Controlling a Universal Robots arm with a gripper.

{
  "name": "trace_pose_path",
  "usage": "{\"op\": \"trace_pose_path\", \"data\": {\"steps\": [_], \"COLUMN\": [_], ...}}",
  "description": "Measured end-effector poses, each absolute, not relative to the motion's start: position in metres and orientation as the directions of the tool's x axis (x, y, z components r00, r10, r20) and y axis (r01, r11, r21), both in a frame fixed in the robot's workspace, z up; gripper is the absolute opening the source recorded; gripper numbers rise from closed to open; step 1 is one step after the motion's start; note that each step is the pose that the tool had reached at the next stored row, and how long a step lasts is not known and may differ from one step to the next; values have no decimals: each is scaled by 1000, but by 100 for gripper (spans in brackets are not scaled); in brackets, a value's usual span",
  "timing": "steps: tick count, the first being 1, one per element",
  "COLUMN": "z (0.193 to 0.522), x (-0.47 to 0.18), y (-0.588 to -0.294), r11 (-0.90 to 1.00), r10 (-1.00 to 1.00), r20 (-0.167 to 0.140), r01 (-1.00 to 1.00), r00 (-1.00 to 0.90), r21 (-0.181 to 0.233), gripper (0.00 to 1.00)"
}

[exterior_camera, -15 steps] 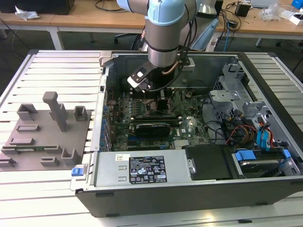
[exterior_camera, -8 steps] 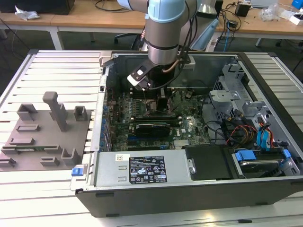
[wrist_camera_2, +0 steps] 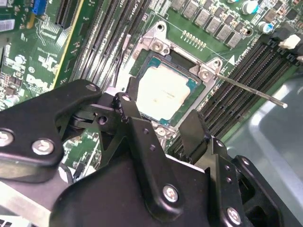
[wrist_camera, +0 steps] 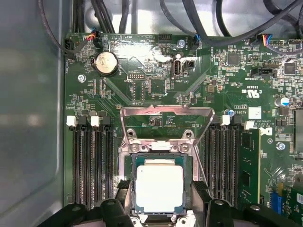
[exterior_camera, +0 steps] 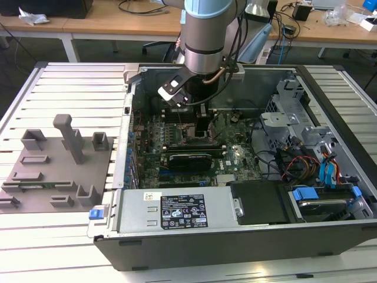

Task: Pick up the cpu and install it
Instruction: 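Place the cpu into insertion slot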

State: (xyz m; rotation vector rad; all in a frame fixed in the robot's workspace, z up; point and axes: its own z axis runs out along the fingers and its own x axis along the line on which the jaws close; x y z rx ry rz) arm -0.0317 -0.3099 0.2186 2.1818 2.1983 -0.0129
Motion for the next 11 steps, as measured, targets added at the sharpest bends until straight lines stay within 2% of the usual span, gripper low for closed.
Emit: {"op": "trace_pose_path", "data": {"steps": [4, 10, 11], "z": [219, 219, 219], "x": [-32, -32, -32], "y": [-310, -310, -310], "r11": [8, 8, 8], "r10": [999, 999, 999], "r20": [-38, -38, -38], "r01": [1000, 1000, 1000], "r00": [-7, -7, -7], "r21": [25, 25, 25], "gripper": [62, 23, 23]}}
